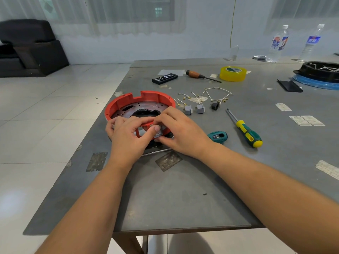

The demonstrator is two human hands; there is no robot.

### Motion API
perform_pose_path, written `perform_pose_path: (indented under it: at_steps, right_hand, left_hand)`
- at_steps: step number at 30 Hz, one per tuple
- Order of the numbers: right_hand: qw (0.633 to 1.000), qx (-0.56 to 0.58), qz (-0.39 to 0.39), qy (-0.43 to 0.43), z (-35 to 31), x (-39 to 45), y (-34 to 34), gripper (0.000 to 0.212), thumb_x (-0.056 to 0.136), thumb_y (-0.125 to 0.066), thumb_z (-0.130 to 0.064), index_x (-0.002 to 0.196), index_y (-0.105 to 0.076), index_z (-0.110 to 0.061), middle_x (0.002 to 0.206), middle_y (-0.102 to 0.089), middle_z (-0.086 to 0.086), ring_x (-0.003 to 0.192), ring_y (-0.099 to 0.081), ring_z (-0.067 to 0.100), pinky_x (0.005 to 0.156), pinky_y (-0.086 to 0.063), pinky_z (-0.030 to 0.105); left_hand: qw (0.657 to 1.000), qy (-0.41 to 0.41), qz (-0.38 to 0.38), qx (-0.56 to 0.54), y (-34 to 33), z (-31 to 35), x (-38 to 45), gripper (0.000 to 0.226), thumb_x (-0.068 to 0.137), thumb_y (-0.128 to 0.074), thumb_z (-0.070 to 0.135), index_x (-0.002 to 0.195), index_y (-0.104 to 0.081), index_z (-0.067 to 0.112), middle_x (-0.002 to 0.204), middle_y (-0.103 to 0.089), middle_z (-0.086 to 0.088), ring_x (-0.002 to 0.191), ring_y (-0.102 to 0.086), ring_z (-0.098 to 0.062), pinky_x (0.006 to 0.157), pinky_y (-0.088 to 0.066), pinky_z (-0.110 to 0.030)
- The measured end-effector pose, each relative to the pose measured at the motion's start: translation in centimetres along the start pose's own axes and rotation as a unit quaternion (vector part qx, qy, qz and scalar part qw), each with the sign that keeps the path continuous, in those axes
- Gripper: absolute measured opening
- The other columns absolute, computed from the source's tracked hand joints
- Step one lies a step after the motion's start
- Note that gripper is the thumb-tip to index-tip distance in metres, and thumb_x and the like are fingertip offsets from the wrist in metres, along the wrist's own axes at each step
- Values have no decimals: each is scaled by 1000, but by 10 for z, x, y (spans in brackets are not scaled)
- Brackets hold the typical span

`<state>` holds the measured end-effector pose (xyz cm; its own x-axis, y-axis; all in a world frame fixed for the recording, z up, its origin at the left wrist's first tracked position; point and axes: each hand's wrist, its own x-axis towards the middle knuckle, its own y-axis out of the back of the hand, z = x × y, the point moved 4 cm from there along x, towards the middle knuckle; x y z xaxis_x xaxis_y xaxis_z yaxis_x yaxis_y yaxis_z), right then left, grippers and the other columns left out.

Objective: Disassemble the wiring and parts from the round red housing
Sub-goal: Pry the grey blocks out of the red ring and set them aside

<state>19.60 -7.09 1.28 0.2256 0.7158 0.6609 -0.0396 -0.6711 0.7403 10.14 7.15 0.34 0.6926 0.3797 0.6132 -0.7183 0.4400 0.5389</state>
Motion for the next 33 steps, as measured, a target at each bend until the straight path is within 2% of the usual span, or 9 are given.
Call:
perform_pose_path:
  at_steps: [4, 7, 10, 14, 18, 21, 24, 28, 33]
  right_hand:
    - [999, 32, 14, -11, 0, -1, 5, 38, 85, -78, -25, 117, -64, -12, 114, -57, 3, 104, -54, 14, 85, -52, 29]
    - [996, 68, 30, -38, 3, -4, 11, 36, 83, -81, -29, 108, -62, -12, 106, -58, -2, 94, -54, 9, 79, -50, 25]
    - [986, 125, 52, -102, 14, -8, 21, 36, 79, -84, -25, 102, -60, -13, 97, -63, -4, 84, -57, 10, 76, -52, 27]
    - [952, 197, 111, -206, 42, -13, 41, 34, 82, -81, -22, 112, -64, -23, 90, -63, -11, 81, -60, 5, 77, -53, 21]
    - [934, 116, 61, -332, 90, -19, 53, 18, 86, -76, -35, 102, -70, -32, 81, -62, -14, 72, -59, -1, 70, -49, 18]
    - [904, 61, 14, -423, 120, -29, 54, 17, 84, -76, -34, 97, -67, -27, 82, -65, -10, 84, -64, 11, 70, -46, 23]
    - [889, -2, -36, -456, 134, -33, 50, 18, 84, -75, -26, 97, -63, -28, 89, -64, -6, 92, -61, 19, 66, -43, 23]
    - [878, -56, -58, -472, 145, -32, 46, 22, 87, -74, -24, 106, -63, -25, 112, -65, 6, 104, -60, 26, 85, -53, 36]
    - [865, -107, -78, -484, 154, -27, 45, 21, 89, -73, -22, 108, -62, -24, 117, -65, 7, 107, -60, 29, 76, -45, 32]
  left_hand:
    - [1000, 5, -8, -21, 0, 2, 0, 44, 90, -59, 72, 116, -77, 41, 103, -70, 22, 111, -43, -8, 99, -12, -9]
    - [999, 23, -7, -29, -1, 2, 0, 54, 93, -35, 71, 114, -77, 44, 100, -72, 18, 113, -43, -11, 105, -17, -31]
    - [999, 36, -4, -27, -2, 3, 0, 56, 95, -27, 70, 110, -76, 45, 96, -72, 12, 111, -41, -9, 112, -15, -37]
    - [999, 43, -6, -18, -2, 2, 0, 61, 96, -26, 68, 110, -79, 41, 93, -71, 9, 111, -42, -7, 118, -15, -41]
    - [999, 48, -2, -15, -2, 3, 0, 49, 97, -35, 65, 108, -78, 44, 93, -71, 10, 109, -36, -2, 117, -17, -45]
    - [999, 46, 2, -18, -2, 2, 0, 30, 99, -46, 55, 107, -74, 48, 92, -70, 14, 108, -37, -2, 116, -19, -45]
    - [999, 44, 3, -19, -2, 3, 0, 23, 98, -48, 53, 105, -70, 52, 94, -69, 18, 111, -39, -4, 114, -19, -43]
    - [999, 43, 4, -22, -3, 3, -1, 21, 98, -48, 52, 105, -68, 53, 94, -68, 20, 111, -37, -3, 116, -19, -44]
    - [999, 38, 8, -23, -3, 1, -1, 20, 99, -49, 52, 105, -68, 54, 95, -68, 18, 111, -38, -2, 116, -19, -45]
